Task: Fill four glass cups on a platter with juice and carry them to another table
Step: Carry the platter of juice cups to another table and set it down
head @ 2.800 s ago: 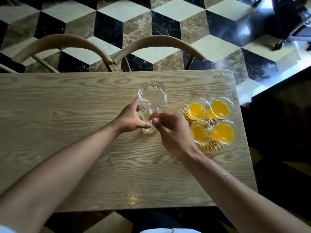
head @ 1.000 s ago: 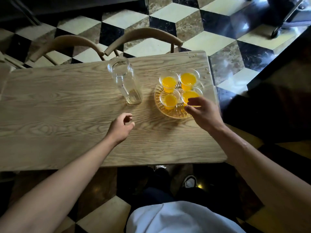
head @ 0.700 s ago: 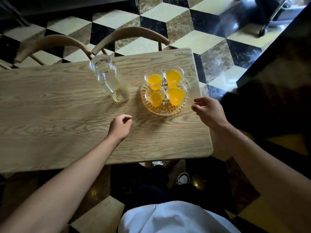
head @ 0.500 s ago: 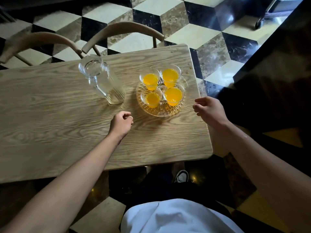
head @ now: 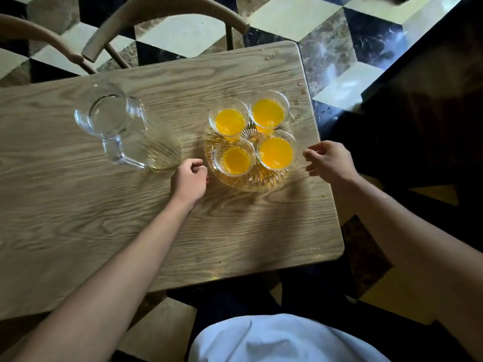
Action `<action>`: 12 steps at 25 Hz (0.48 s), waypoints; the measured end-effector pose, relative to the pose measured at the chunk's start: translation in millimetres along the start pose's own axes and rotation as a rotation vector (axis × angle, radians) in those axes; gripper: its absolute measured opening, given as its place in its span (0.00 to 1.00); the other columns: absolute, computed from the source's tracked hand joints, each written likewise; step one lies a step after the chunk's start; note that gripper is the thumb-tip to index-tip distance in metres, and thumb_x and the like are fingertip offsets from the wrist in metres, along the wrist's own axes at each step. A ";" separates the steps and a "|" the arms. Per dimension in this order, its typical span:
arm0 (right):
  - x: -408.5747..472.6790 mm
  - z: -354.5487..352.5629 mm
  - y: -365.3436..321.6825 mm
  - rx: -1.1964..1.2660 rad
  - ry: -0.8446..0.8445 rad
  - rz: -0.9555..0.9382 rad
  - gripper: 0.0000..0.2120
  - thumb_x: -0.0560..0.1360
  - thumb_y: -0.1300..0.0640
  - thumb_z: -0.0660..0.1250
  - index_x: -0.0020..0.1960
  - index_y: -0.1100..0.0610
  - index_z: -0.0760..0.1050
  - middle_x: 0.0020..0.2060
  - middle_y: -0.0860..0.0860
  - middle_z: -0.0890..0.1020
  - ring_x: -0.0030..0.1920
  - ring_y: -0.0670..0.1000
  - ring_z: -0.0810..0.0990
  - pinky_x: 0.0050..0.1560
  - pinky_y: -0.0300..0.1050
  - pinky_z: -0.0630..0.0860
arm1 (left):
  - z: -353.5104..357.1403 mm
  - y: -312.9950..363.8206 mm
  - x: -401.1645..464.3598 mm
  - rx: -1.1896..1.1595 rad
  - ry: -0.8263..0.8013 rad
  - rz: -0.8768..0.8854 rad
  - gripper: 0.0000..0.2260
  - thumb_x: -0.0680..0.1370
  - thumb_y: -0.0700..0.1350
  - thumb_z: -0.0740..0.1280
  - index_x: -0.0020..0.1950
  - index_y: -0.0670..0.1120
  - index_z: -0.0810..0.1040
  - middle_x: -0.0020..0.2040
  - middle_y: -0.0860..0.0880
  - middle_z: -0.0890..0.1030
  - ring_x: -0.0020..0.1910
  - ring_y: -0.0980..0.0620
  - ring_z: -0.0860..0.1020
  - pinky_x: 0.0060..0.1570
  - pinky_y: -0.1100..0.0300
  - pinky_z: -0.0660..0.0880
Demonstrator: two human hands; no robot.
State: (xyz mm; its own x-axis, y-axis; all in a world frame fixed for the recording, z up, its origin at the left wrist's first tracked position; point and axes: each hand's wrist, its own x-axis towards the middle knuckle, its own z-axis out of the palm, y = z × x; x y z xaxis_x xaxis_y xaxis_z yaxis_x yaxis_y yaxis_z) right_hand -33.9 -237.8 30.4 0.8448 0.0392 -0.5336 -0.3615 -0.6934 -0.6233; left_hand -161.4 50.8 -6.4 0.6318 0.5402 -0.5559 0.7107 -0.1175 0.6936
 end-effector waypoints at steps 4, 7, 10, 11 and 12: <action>20.7 -3.9 -3.8 -0.093 0.011 -0.046 0.09 0.78 0.53 0.70 0.51 0.57 0.84 0.41 0.53 0.87 0.39 0.53 0.87 0.46 0.55 0.86 | 11.3 3.0 10.5 -0.009 0.048 -0.044 0.06 0.70 0.54 0.67 0.44 0.56 0.78 0.46 0.49 0.86 0.49 0.42 0.86 0.56 0.44 0.82; 37.9 -2.6 -6.8 -0.169 0.025 -0.086 0.11 0.75 0.50 0.71 0.49 0.57 0.85 0.43 0.52 0.88 0.43 0.50 0.87 0.51 0.53 0.84 | 18.0 15.1 9.6 -0.008 0.129 -0.079 0.08 0.78 0.46 0.71 0.57 0.48 0.80 0.46 0.49 0.83 0.50 0.40 0.86 0.56 0.45 0.82; 47.1 4.1 -9.8 -0.190 0.039 -0.118 0.12 0.75 0.49 0.72 0.49 0.57 0.84 0.42 0.52 0.88 0.42 0.50 0.86 0.50 0.52 0.84 | 18.7 15.3 17.6 0.010 0.157 -0.077 0.13 0.79 0.44 0.71 0.63 0.42 0.80 0.45 0.49 0.82 0.50 0.39 0.85 0.56 0.43 0.82; 48.5 6.0 -10.9 -0.201 0.040 -0.130 0.12 0.75 0.48 0.72 0.49 0.58 0.84 0.41 0.53 0.88 0.41 0.51 0.86 0.48 0.52 0.84 | 19.3 16.5 19.3 0.037 0.155 -0.075 0.14 0.80 0.44 0.71 0.63 0.41 0.80 0.45 0.49 0.82 0.49 0.39 0.85 0.55 0.44 0.82; 49.4 7.2 -12.5 -0.225 0.038 -0.143 0.13 0.75 0.48 0.72 0.49 0.58 0.84 0.41 0.53 0.88 0.40 0.51 0.86 0.47 0.50 0.84 | 19.8 18.0 19.9 0.068 0.153 -0.062 0.14 0.80 0.44 0.71 0.63 0.39 0.80 0.46 0.48 0.81 0.47 0.41 0.84 0.53 0.48 0.82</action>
State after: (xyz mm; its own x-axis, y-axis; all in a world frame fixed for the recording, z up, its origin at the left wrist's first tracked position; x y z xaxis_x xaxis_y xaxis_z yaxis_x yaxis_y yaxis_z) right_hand 9.5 -222.0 7.7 0.8969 0.1240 -0.4245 -0.1441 -0.8256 -0.5456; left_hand -130.0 43.0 -14.0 0.5349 0.6682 -0.5170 0.7698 -0.1332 0.6243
